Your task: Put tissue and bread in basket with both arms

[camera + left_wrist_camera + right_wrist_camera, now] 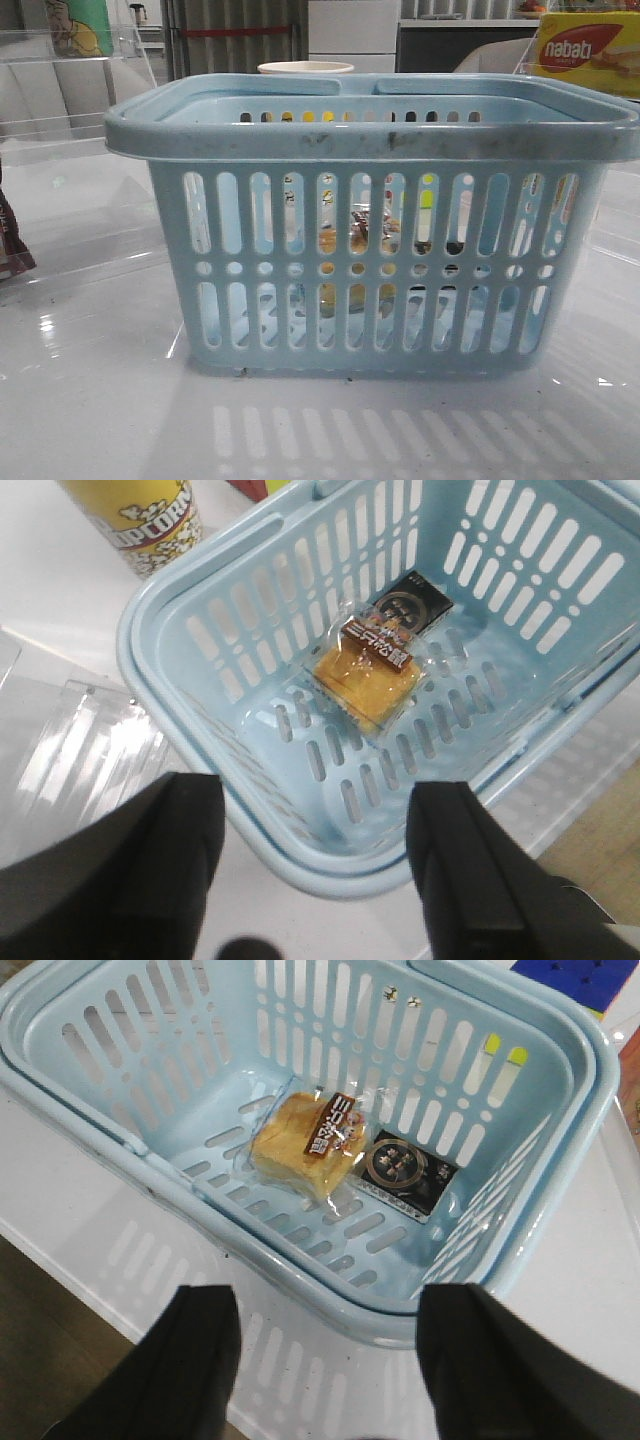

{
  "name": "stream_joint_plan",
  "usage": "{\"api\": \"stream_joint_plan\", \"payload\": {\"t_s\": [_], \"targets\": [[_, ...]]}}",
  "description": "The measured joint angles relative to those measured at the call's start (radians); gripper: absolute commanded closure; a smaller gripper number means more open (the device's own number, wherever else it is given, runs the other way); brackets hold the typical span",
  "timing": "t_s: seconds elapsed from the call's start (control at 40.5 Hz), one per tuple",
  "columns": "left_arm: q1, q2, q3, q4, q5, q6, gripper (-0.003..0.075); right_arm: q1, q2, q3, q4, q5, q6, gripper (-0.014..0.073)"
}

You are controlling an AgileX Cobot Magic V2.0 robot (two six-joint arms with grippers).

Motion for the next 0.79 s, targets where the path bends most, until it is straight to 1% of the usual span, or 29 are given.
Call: {"api": "stream_joint_plan", "payload": {"t_s": [0.222, 0.444, 0.593, 0.765, 0.79], "targets": [[0.0, -0.233, 0.286, 0.018, -0.149, -0.048, 0.0265, 0.0, 0.0, 0.0, 0.0, 0.0, 0.0, 0.0095], [0.0, -0.481, 0.543, 0.018, -0.239, -0.074, 0.0265, 0.0, 0.0, 0.0, 0.0, 0.0, 0.0, 0.0095], [0.0, -0.631, 0.659, 0.02, -0.277, -0.077, 0.0265, 0.0, 0.0, 0.0, 0.0, 0.0, 0.0, 0.0095], [0.0, -0.71, 0.73, 0.021, -0.312, -0.077, 0.0265, 0.0, 0.0, 0.0, 0.0, 0.0, 0.0, 0.0097], [0.0, -0.715, 0.733, 0.021, -0.315, -0.077, 0.0265, 0.0, 0.0, 0.0, 0.0, 0.0, 0.0, 0.0107]]}}
